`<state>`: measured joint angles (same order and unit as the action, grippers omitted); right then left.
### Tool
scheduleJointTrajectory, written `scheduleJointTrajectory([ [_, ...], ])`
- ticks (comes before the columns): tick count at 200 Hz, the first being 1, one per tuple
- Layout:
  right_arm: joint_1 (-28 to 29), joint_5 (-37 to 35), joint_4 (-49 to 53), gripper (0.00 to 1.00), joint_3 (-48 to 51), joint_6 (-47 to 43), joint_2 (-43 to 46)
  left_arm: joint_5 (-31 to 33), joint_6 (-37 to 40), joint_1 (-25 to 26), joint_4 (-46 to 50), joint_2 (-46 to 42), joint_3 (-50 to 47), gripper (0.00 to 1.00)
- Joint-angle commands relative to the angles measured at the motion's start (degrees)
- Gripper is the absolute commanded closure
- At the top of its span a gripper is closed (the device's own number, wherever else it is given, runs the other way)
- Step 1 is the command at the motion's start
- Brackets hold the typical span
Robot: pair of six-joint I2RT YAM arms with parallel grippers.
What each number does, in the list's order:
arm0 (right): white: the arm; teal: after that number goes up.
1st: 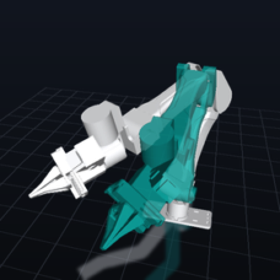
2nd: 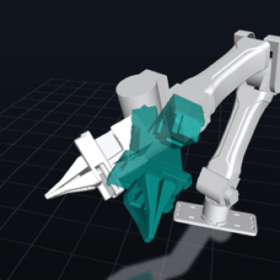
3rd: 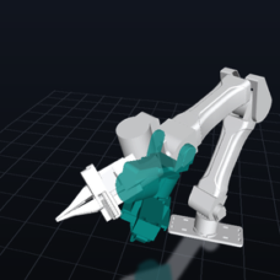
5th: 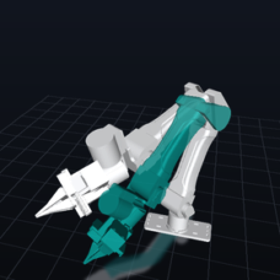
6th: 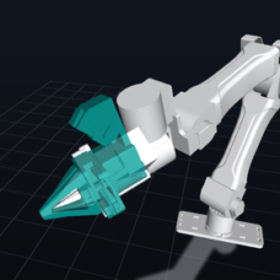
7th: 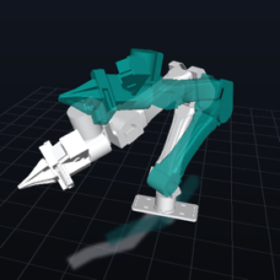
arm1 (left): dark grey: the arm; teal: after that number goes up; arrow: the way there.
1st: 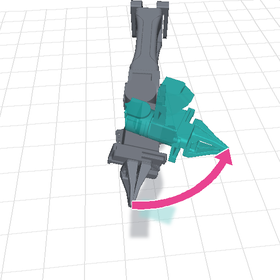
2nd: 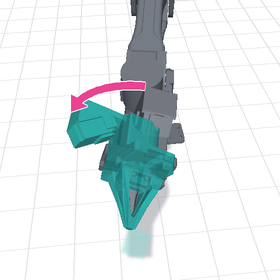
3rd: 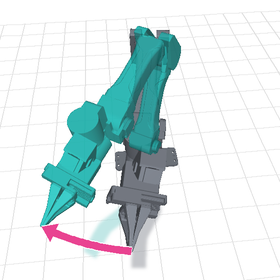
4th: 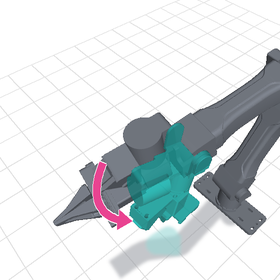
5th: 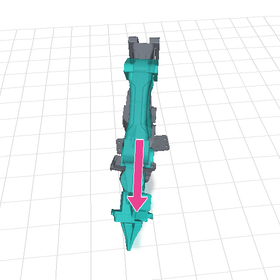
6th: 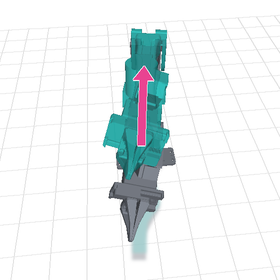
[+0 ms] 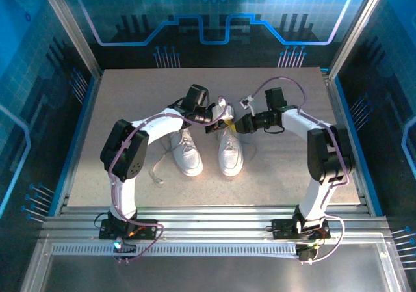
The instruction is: Tie the shoes
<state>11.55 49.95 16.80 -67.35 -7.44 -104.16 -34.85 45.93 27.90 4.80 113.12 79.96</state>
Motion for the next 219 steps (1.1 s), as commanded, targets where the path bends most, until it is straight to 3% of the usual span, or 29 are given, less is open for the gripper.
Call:
scheduleJointTrajectory([
  [1, 1.4, 0.7, 2.2, 0.64, -2.1, -0.7, -1.3, -3.4, -0.2, -0.4, -0.7, 0.5, 0.8, 1.00],
  [15, 1.7, -1.2, 2.8, 0.71, -2.4, -0.2, -1.3, -3.4, -0.3, -0.4, -0.5, 0.8, 1.0, 1.00],
  [36, 1.5, -3.7, 0.6, 1.00, -1.0, 0.9, 0.5, -3.2, -0.2, -0.4, -0.3, 0.9, 1.1, 1.00],
  [157, -0.7, -8.1, -7.9, 1.00, 5.5, 4.8, 7.4, -2.7, 0.5, -0.4, 0.1, 0.3, 0.3, 1.00],
  [219, -1.8, -3.7, -4.3, 1.00, 3.4, 4.0, 6.4, -1.5, 0.6, -0.4, 0.4, 0.1, 0.3, 1.00],
])
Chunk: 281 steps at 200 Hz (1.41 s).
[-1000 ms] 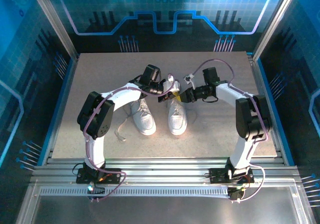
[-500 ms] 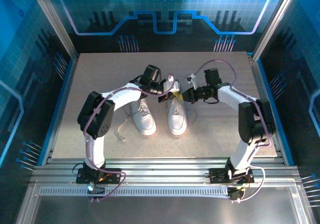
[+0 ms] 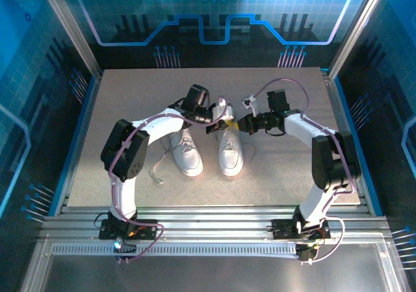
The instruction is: Tie the shoes
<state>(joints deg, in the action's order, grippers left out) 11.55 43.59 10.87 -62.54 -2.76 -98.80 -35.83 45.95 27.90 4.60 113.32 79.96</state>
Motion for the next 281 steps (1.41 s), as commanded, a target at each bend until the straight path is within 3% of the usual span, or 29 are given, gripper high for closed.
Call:
scheduleJointTrajectory([
  [1, -1.9, 2.7, 1.8, 1.00, -1.5, -0.8, 0.9, -0.5, 0.6, -0.4, 0.6, -0.1, 0.3, 1.00],
  [102, -2.1, 3.6, 9.1, 1.00, -4.9, -5.3, -0.6, -0.5, 0.9, -0.4, 1.3, 0.0, 0.4, 1.00],
  [146, -1.9, -3.1, 4.7, 1.00, -2.4, -4.1, 2.9, -1.1, 1.2, -0.4, 1.1, -0.4, -0.4, 1.00],
  [181, -0.7, -5.0, 6.4, 1.00, -4.0, -5.2, 1.9, -1.8, 1.3, -0.4, 0.8, -0.8, -0.7, 0.93],
  [214, 0.7, -6.8, 6.1, 1.00, -3.9, -5.5, 1.5, -1.8, 0.9, -0.5, -0.2, -2.0, -2.0, 0.71],
  [236, 1.1, -7.9, 5.5, 1.00, -3.8, -5.2, 1.5, -2.2, -0.9, -1.2, -2.7, -4.4, -4.1, 0.61],
  [281, 2.0, -10.1, 4.5, 1.00, -3.6, -4.7, 1.9, -2.1, -3.6, -5.1, -9.0, -10.9, -11.2, 0.54],
])
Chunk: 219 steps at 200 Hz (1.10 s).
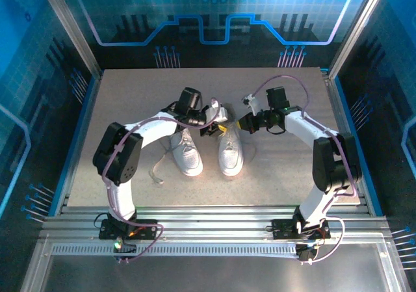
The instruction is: Tie the shoes
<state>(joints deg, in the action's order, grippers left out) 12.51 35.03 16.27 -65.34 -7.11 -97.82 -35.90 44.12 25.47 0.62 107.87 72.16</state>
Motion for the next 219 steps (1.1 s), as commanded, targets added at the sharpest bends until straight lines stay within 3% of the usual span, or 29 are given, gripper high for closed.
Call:
scheduleJointTrajectory([
  [1, 1.1, -1.5, -0.9, 1.00, -0.8, -0.3, 0.9, -1.9, -1.9, -2.8, -5.2, -5.6, -3.7, 0.54],
  [64, 1.7, -3.6, -0.5, 1.00, -1.4, -0.1, 0.6, 0.0, 0.9, -3.9, -3.9, -5.3, -8.4, 0.52],
  [188, 2.1, -5.1, 1.0, 1.00, -2.1, -0.7, 0.9, 2.9, 8.7, 0.5, 5.1, 6.2, 1.3, 0.51],
  [200, 2.1, -5.2, 1.0, 1.00, -2.2, -0.8, 0.9, 2.9, 9.7, 0.7, 7.4, 7.0, 2.7, 0.56],
  [219, 2.1, -6.0, 0.9, 1.00, -2.3, -0.6, 0.8, 2.8, 9.7, 0.7, 8.6, 6.8, 3.3, 0.80],
])
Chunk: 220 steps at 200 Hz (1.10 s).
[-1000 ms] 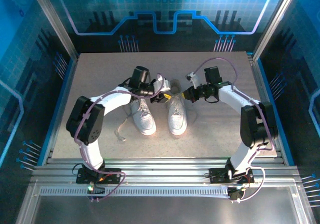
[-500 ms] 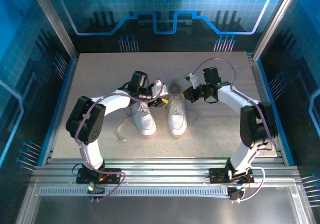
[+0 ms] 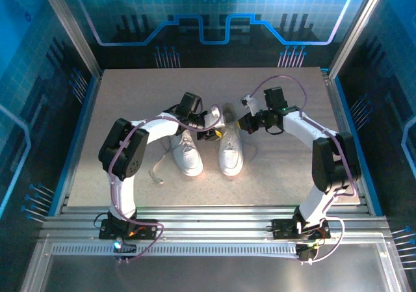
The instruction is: Tie the shoes
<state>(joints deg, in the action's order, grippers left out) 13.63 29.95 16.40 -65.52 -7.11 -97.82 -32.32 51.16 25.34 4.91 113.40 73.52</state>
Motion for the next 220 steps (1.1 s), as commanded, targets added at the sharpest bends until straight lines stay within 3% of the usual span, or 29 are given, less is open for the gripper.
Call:
scheduleJointTrajectory([
  [1, 1.0, -0.9, 0.8, 1.00, -2.1, -0.5, 0.8, -0.7, 2.6, 0.8, 4.4, 1.2, 1.9, 0.81],
  [26, 1.3, -2.5, 0.4, 1.00, -2.2, -0.6, 1.3, 0.1, 2.7, 0.7, 5.2, -0.6, 1.0, 1.00],
  [89, 3.1, -7.8, 0.6, 1.00, -4.3, -1.9, 0.6, 2.2, 3.0, 0.7, 11.3, -6.8, 0.2, 1.00],
  [129, 3.8, -7.3, 0.4, 1.00, -6.9, -2.0, -1.1, 3.8, 0.7, 1.8, 15.6, -10.6, -0.7, 1.00],
  [176, 5.3, -5.8, 1.6, 1.00, -11.5, -3.8, -3.9, 6.2, -14.4, 6.2, 19.1, -10.7, 2.7, 1.00],
  [220, 6.3, -4.5, 2.6, 1.00, -14.7, -4.3, -6.3, 6.1, -33.4, 8.8, 16.4, -8.6, 6.0, 1.00],
])
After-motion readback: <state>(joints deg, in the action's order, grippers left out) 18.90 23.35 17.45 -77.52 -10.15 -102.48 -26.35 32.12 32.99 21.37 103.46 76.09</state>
